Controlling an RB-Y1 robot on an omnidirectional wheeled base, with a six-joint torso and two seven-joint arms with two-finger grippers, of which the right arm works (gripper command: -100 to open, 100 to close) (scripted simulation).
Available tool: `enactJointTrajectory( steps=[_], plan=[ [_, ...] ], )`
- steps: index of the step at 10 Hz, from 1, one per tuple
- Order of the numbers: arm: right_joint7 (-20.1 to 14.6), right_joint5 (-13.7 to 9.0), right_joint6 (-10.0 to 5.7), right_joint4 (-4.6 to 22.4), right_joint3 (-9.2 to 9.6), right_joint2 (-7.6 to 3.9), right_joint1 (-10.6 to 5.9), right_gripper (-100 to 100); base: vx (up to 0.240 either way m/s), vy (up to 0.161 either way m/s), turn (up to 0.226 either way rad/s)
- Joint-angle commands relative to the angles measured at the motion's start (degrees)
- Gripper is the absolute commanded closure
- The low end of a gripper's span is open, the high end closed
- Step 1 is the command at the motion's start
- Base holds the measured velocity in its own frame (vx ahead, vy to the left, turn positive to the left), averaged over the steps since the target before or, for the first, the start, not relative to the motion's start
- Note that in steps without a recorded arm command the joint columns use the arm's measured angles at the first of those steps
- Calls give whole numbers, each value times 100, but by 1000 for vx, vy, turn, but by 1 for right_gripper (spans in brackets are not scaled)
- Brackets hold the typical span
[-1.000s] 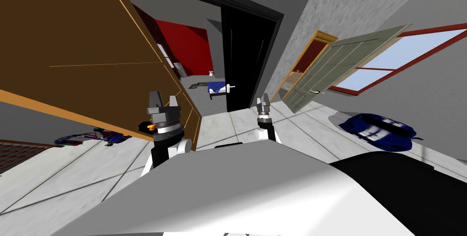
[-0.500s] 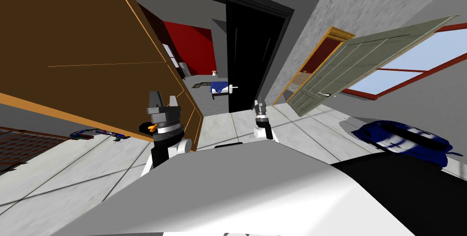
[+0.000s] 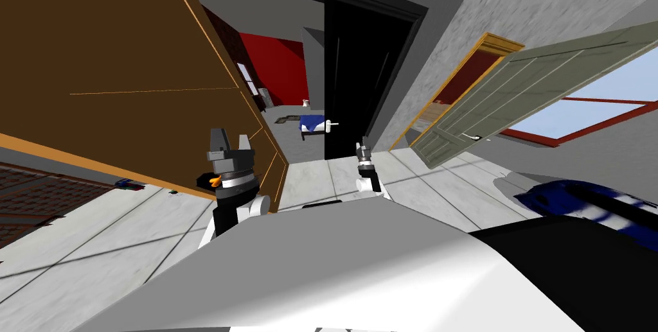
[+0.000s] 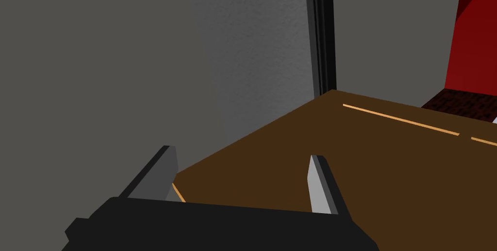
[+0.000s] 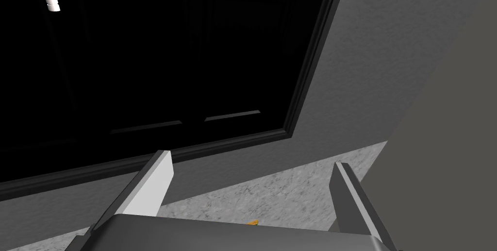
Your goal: Pull the door open
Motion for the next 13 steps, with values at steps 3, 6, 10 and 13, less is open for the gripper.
enactJointTrajectory(
  steps=[3, 6, 10, 13],
  plan=[
    [19, -199, -12, 500, -26, -145, -247, -100, 84, -11, 88],
    [50, -430, -3, 1036, -47, -296, -546, -100, 73, -13, 104],
    [82, -667, 6, 1651, -69, -447, -852, -100, 77, -14, 89],
    [115, -906, 15, 2186, -91, -596, -1161, -100, 100, -23, 130]
  ],
)
